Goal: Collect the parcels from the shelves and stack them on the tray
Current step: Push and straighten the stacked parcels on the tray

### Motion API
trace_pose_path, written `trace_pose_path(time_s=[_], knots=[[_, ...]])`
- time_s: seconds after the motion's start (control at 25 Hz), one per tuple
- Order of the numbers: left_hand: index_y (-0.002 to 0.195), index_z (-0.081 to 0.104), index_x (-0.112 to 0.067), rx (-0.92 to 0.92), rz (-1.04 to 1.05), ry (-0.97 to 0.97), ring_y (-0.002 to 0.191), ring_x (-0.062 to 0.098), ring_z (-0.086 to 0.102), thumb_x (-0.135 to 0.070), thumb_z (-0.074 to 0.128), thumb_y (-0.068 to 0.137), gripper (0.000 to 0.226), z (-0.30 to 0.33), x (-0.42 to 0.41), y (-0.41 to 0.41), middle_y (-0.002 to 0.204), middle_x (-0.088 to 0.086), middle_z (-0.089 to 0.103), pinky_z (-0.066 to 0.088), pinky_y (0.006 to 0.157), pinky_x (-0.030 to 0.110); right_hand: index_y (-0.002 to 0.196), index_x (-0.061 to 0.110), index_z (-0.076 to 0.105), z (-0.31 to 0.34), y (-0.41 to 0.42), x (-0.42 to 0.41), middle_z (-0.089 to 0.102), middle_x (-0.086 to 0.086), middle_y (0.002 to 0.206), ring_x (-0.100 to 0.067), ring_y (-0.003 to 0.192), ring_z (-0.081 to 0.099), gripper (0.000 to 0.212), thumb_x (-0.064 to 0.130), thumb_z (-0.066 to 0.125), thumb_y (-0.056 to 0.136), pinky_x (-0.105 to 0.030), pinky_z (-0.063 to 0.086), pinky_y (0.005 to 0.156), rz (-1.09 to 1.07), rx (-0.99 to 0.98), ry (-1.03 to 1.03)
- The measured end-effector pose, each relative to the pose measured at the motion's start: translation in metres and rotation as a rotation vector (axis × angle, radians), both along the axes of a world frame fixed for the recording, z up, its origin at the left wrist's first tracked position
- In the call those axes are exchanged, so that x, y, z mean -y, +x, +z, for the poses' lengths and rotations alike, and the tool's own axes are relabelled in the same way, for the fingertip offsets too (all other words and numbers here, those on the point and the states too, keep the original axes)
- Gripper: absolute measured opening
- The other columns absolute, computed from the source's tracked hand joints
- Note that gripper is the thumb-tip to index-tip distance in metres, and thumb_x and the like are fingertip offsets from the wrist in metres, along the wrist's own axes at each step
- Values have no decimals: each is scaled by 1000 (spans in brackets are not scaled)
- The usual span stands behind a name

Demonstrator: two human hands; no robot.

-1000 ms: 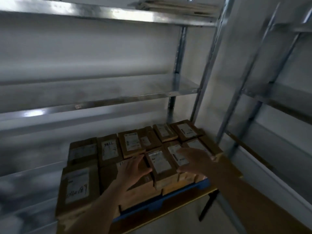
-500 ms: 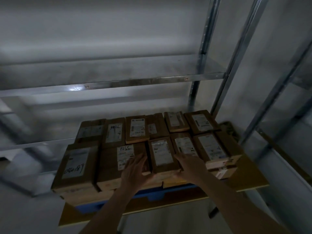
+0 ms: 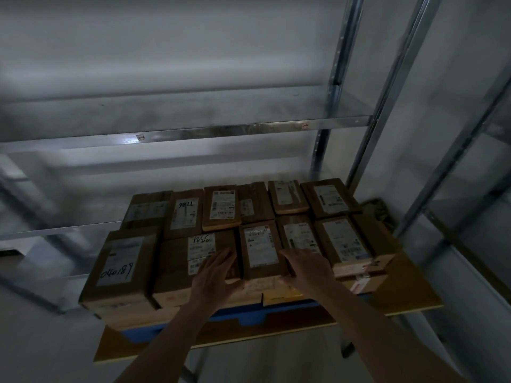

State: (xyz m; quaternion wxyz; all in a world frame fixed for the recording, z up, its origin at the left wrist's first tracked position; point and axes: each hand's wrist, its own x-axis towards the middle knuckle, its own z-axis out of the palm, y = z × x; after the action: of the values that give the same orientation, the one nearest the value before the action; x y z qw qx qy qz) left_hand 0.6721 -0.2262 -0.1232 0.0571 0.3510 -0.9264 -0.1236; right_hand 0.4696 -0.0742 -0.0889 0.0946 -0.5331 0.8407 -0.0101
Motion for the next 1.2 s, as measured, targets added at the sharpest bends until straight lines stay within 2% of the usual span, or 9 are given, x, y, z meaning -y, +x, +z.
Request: trace_pose_path(time_s=[0.12,0.32,0.36,0.52,0.6,0.8,1.0,1.2], knots=[[155,21,-28,-8,-5,14,146,20,24,-68,59,82,91,5,0,-2,162,-4,20,23,118,41,153,32,27,6,-10,-10,43,5,152,-21,136,45,84,62,65,84,-42,41,108,30,35,-11],[152,28,-30,-41,-65,-1,142,22,32,-80,43,77,92,21,-9,-31,159,-3,27,35,113,45,151,34,31,27,-50,-44,42,6,152,-21,134,45,81,57,70,83,-42,39,108,-5,10,-27],[152,28,-30,-45,-83,2,143,22,30,-78,45,78,90,23,-14,-37,160,-3,26,34,113,44,151,34,31,30,-60,-52,42,6,152,-21,135,44,82,58,69,83,-41,39,109,-19,-8,-14],[153,26,-28,-36,-162,-5,146,20,24,-69,55,84,85,17,-37,-66,162,-4,21,29,116,40,155,28,25,29,-88,-76,33,3,159,-21,143,36,89,64,65,84,-39,35,114,-36,-66,45],[154,24,-26,-30,-176,-3,146,20,25,-68,57,84,88,12,-48,-78,161,-2,23,29,116,39,154,25,26,23,-93,-84,36,4,157,-20,140,39,88,64,64,85,-38,36,112,-23,-75,34],[156,21,-23,-9,-167,-39,149,21,17,-74,53,82,95,-2,-66,-99,163,0,18,17,120,39,143,23,38,6,-100,-90,44,5,147,-20,133,44,80,62,69,80,-37,38,107,4,-108,-41],[156,21,-21,-40,-126,-72,150,21,15,-74,53,82,96,-8,-73,-106,163,1,19,10,121,37,150,20,34,1,-104,-87,34,1,158,-21,144,34,89,64,69,81,-40,33,116,17,-157,-64],[154,27,-20,-50,-106,-108,149,20,18,-71,55,82,93,-10,-75,-110,161,1,23,9,120,36,151,18,33,-6,-103,-81,36,-2,157,-23,142,38,91,65,67,81,-40,41,111,-4,-155,-56]])
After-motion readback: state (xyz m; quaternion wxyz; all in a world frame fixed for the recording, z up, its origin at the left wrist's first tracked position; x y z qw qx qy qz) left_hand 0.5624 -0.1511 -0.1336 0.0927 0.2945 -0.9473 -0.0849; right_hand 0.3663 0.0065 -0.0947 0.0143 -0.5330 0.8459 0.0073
